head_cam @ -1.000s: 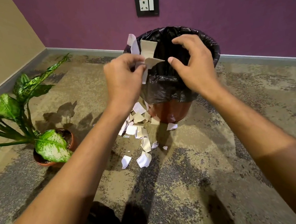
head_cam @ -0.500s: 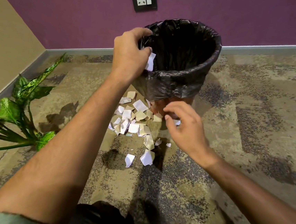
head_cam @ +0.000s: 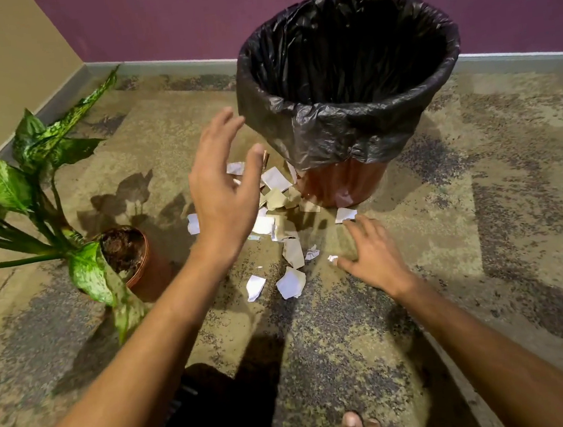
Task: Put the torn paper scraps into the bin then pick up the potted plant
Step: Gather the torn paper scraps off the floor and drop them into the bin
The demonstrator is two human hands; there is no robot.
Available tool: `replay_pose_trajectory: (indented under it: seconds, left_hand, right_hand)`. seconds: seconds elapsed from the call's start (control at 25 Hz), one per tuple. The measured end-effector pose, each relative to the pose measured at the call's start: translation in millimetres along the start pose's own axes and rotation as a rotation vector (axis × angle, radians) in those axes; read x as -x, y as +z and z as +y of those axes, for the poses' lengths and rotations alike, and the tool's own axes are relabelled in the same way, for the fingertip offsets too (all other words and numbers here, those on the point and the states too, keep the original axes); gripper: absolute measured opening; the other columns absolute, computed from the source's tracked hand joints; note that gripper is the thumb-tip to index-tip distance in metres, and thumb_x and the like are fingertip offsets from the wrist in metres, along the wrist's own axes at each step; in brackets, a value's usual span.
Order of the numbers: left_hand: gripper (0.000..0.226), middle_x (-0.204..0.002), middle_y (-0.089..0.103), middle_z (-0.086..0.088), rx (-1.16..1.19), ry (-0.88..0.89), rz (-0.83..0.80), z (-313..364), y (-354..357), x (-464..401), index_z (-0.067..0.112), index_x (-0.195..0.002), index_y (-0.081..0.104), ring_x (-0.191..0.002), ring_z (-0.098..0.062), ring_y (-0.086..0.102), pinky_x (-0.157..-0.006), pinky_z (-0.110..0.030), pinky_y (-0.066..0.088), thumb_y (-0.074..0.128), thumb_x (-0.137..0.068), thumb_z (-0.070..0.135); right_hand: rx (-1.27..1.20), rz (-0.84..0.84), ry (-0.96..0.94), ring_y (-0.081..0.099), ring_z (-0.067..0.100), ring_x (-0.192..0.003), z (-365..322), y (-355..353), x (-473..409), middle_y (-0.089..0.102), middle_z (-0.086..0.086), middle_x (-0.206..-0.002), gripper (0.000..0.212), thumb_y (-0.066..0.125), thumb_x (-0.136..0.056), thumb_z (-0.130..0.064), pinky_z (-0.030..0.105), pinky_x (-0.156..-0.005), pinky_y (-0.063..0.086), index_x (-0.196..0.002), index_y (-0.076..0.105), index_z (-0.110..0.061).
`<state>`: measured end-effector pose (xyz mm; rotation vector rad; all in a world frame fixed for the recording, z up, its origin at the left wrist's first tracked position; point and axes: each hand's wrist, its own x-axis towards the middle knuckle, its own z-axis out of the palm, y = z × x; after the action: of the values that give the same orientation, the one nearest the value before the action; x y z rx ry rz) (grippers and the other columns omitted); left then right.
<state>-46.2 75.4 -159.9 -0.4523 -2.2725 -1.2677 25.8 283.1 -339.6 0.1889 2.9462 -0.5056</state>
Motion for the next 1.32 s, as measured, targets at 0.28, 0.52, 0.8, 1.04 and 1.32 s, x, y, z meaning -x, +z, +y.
replay_pose_trajectory:
  seconds: [0.28, 0.52, 0.8, 1.04, 1.32]
  left_hand:
    - [0.094, -0.154, 0.025, -0.004, -0.331, -0.57, -0.603, -80.1, 3.3, 121.1, 0.023, -0.148, 0.018, -0.139, -0.021, 0.029, -0.113, -0.049, 0.032, 0.073, -0.076, 0.045]
    - [0.112, -0.151, 0.024, -0.013, -0.411, -0.696, -0.746, -95.6, 14.0, 145.6, 0.03, -0.147, 0.009, -0.13, -0.031, 0.042, -0.102, -0.042, 0.043, 0.08, -0.064, 0.053]
    - [0.081, -0.143, 0.04, -0.002, -0.394, -0.599, -0.779, -101.1, 26.3, 155.1, 0.02, -0.144, 0.029, -0.126, -0.022, 0.047, -0.104, -0.037, 0.041, 0.075, -0.079, 0.032]
    - [0.076, -0.14, 0.046, -0.002, -0.321, -0.558, -0.802, -104.5, 24.2, 154.1, 0.024, -0.142, 0.037, -0.123, -0.019, 0.049, -0.106, -0.039, 0.041, 0.076, -0.078, 0.033]
    - [0.056, -0.137, 0.045, -0.001, -0.367, -0.521, -0.882, -97.8, 27.3, 158.5, 0.032, -0.137, 0.044, -0.116, -0.02, 0.053, -0.106, -0.04, 0.042, 0.066, -0.086, 0.029]
  right_hand:
    - [0.078, -0.096, -0.081, 0.012, 0.033, -0.144, -23.5, 12.2, -32.8, 0.014, 0.011, -0.158, 0.1, 0.04, -0.073, -0.085, 0.053, -0.118, 0.011, -0.151, 0.01, -0.028]
    - [0.102, -0.189, -0.292, 0.01, 0.032, -0.145, -60.6, 15.8, -40.6, 0.009, 0.004, -0.16, 0.111, 0.055, -0.065, -0.082, 0.049, -0.116, 0.013, -0.15, 0.001, -0.037]
    - [0.148, -0.157, -0.368, 0.042, 0.028, -0.124, -92.3, 12.0, -21.4, 0.043, 0.003, -0.138, 0.048, 0.067, -0.085, -0.03, 0.038, -0.092, 0.048, -0.13, 0.052, -0.026]
    - [-0.119, -0.094, -0.325, 0.062, 0.02, -0.1, -82.8, 17.7, 14.0, 0.066, -0.003, -0.109, 0.031, 0.063, -0.08, 0.002, 0.038, -0.085, 0.051, -0.1, 0.069, -0.021]
    - [-0.319, 0.0, -0.062, 0.062, 0.009, -0.083, -52.7, -6.4, 13.7, 0.069, -0.002, -0.108, 0.055, 0.063, -0.082, 0.004, 0.026, -0.079, 0.054, -0.129, 0.055, -0.024]
